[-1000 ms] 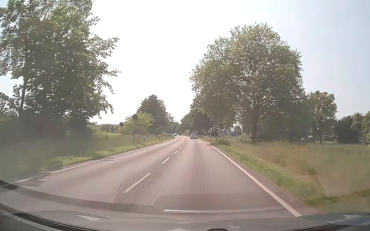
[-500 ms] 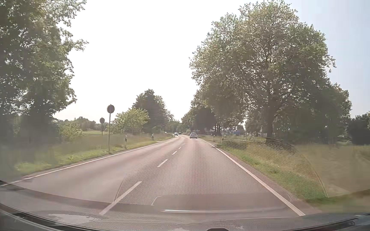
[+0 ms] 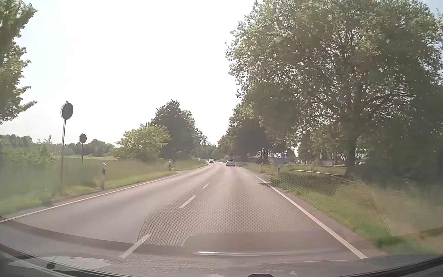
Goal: Follow the waypoints while adhering to traffic rules and regulations
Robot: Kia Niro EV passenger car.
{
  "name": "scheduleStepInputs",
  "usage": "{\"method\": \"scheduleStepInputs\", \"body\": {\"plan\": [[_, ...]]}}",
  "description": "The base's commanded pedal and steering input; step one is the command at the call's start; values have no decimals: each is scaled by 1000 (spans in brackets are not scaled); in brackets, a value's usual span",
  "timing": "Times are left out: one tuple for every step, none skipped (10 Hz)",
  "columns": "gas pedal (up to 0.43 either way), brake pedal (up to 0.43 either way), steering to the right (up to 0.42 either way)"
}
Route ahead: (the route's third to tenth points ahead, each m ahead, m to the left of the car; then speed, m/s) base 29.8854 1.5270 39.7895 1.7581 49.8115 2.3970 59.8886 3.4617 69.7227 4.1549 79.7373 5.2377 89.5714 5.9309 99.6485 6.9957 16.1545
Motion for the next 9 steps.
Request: {"method": "scheduleStepInputs", "body": {"plan": [[157, 0, -1], [157, 0, -1], [157, 0, -1], [157, 0, -1], [157, 0, -1], [157, 0, -1], [157, 0, -1], [157, 0, -1], [157, 0, -1]]}}
